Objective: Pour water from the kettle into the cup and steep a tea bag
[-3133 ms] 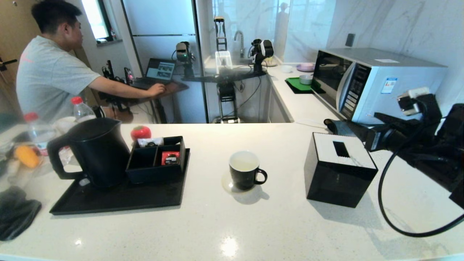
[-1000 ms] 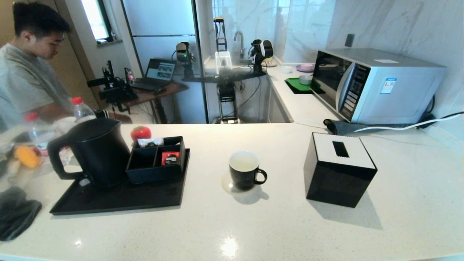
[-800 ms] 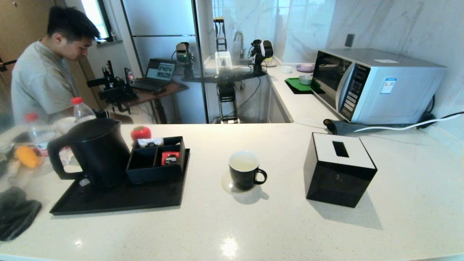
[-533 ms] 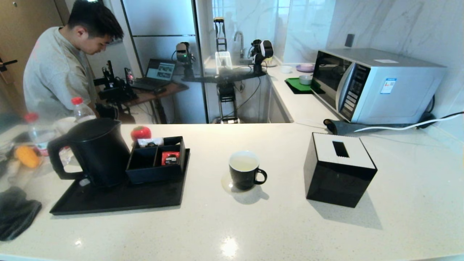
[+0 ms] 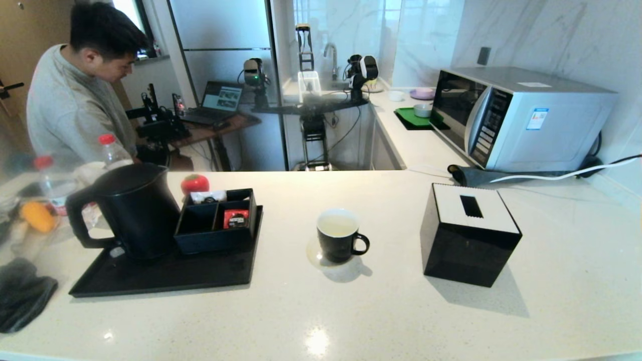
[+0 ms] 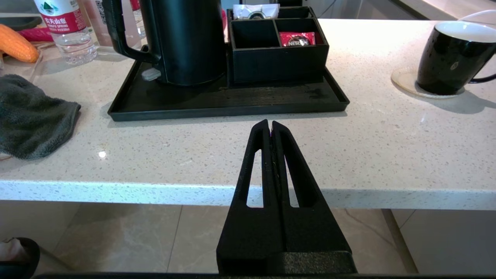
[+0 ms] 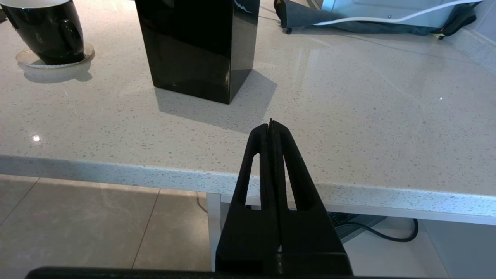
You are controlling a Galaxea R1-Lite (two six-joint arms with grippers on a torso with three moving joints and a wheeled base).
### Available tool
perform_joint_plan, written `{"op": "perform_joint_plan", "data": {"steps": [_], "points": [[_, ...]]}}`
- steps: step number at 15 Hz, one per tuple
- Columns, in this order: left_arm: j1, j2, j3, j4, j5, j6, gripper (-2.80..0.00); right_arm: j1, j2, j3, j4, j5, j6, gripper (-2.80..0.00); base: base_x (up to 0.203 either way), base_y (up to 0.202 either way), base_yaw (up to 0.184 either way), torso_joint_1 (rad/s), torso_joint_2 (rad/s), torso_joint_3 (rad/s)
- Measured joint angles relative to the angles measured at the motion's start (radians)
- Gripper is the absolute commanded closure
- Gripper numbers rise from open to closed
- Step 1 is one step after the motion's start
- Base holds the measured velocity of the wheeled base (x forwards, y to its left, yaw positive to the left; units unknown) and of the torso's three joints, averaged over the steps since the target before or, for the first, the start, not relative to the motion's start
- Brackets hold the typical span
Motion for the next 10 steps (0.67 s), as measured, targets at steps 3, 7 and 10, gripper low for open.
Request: {"op": "perform_joint_plan", "data": {"steps": [3,7,10], "points": [[0.000,0.000,0.000,0.000,0.000,0.000,0.00,0.000,0.000,0.000,0.000,-0.001,0.015,0.00,0.000,0.000,0.000,0.000,0.00,0.000],[0.000,0.000,0.000,0.000,0.000,0.000,0.00,0.000,0.000,-0.002,0.013,-0.030,0.020,0.00,0.000,0.000,0.000,0.000,0.00,0.000],[0.000,0.000,0.000,0.000,0.000,0.000,0.00,0.000,0.000,-0.001,-0.001,-0.024,0.049,0.00,0.000,0.000,0.000,0.000,0.00,0.000]]}}
